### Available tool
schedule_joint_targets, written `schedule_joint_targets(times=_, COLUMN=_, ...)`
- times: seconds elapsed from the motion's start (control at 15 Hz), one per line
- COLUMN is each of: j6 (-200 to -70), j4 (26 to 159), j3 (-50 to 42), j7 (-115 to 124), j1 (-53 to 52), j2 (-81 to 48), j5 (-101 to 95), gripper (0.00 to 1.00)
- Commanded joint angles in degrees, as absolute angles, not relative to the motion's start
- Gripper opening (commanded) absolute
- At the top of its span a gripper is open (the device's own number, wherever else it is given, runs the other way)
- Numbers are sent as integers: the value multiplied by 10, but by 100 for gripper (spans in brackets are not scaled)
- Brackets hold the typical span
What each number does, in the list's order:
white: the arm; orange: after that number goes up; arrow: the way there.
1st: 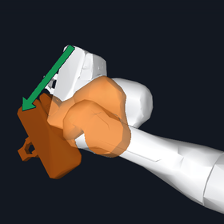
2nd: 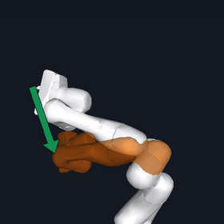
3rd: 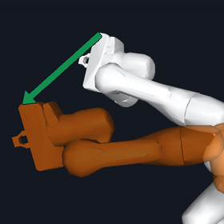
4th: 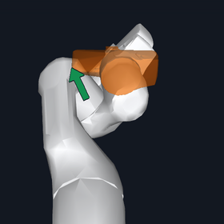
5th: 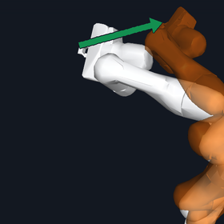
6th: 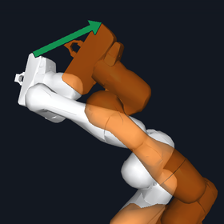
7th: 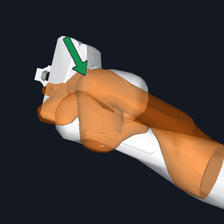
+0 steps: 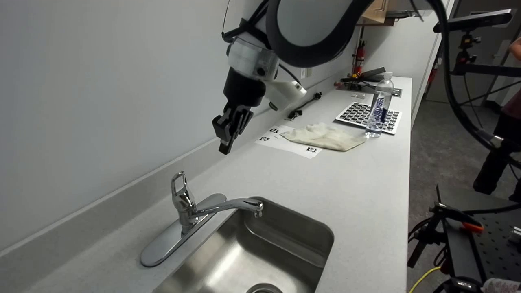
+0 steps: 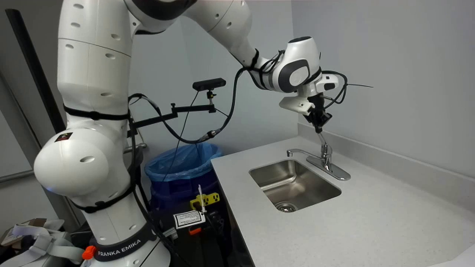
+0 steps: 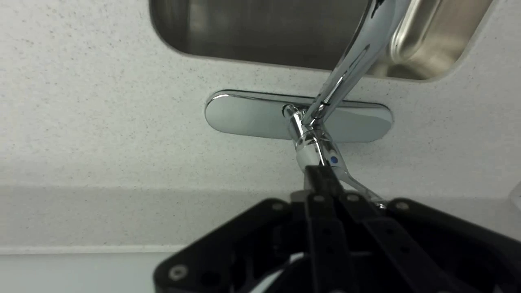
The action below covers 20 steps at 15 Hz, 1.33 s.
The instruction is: Turn the faucet to the left and then lift the handle
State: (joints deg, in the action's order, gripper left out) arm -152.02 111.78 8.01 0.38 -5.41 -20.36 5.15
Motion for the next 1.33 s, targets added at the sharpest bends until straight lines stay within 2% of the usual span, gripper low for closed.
schedule_joint_targets(times=0.0, j6=-1483, j4=1169, j3=102, j7=-52, j1=-25, j2=-139, j5=104, gripper=0)
schedule_joint_targets(times=0.2, j6=-1462, j4=1191, j3=101, j7=-81, j1=-21, j2=-108, j5=135, gripper=0)
schedule_joint_targets(times=0.27, j6=-1456, j4=1196, j3=98, j7=-85, j1=-22, j2=-100, j5=142, gripper=26)
schedule_joint_targets(times=0.33, j6=-1450, j4=1201, j3=96, j7=-91, j1=-22, j2=-93, j5=149, gripper=27)
schedule_joint_targets(times=0.4, j6=-1444, j4=1206, j3=94, j7=-95, j1=-23, j2=-86, j5=154, gripper=32)
schedule_joint_targets(times=0.6, j6=-1428, j4=1216, j3=90, j7=-104, j1=-24, j2=-70, j5=167, gripper=56)
schedule_joint_targets(times=1.0, j6=-1391, j4=1226, j3=84, j7=-134, j1=-25, j2=-44, j5=202, gripper=99)
schedule_joint_targets(times=1.27, j6=-1370, j4=1228, j3=75, j7=-153, j1=-25, j2=-29, j5=221, gripper=100)
